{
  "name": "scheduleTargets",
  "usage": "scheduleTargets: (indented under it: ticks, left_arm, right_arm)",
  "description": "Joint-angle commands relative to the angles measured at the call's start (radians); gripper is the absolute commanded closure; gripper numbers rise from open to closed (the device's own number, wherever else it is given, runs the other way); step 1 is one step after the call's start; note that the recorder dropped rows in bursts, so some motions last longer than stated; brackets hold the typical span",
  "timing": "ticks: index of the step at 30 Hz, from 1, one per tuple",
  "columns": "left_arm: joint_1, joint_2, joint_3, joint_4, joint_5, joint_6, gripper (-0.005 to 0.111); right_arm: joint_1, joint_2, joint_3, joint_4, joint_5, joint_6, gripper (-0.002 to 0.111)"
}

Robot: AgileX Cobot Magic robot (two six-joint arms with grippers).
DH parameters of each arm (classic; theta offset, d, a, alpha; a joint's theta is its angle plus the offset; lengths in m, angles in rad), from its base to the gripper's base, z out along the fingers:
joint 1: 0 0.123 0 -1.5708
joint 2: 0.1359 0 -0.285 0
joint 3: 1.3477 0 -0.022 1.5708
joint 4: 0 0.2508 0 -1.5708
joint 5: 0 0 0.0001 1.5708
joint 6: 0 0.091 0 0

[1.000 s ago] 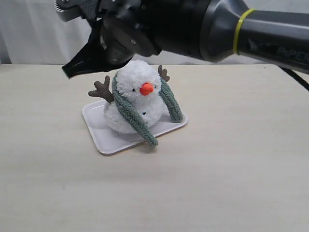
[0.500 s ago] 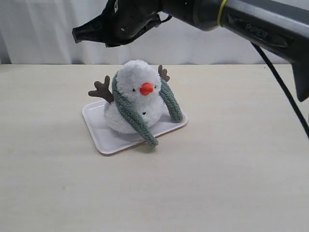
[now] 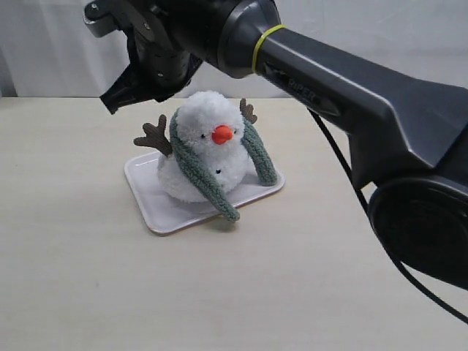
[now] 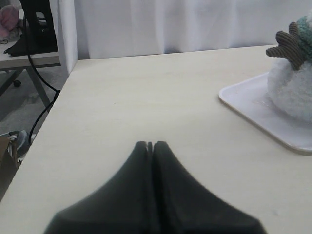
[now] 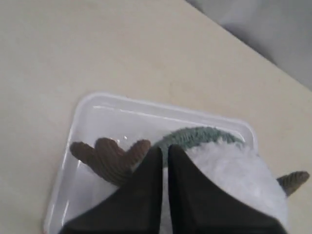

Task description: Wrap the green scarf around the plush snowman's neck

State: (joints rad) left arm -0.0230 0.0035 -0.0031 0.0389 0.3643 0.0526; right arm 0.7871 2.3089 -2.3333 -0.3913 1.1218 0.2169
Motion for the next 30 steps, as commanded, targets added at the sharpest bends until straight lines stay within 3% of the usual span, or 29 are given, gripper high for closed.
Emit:
scheduleTargets:
  ticks: [1, 11, 25, 30]
  left_arm:
    - [0.002, -0.004, 0.003, 0.001, -0.011, -0.004, 0.107]
    - [0.002, -0.004, 0.003, 0.001, -0.011, -0.004, 0.107]
    - [0.000, -0.004, 0.003, 0.001, -0.010, -0.004, 0.107]
    - [0.000, -0.004, 0.003, 0.001, -0.010, -0.004, 0.107]
  right_arm:
    - [-0.019, 0.032, -0.018, 0.014, 0.099, -0.040, 0.104]
    - [-0.017, 0.062, -0.018, 0.097, -0.040, -0.046, 0.104]
    - [-0.017, 0.157, -0.020, 0.039, 0.012, -0.048, 0.104]
    - [-0.017, 0.154, -0.126, 0.039, 0.055, -0.060, 0.104]
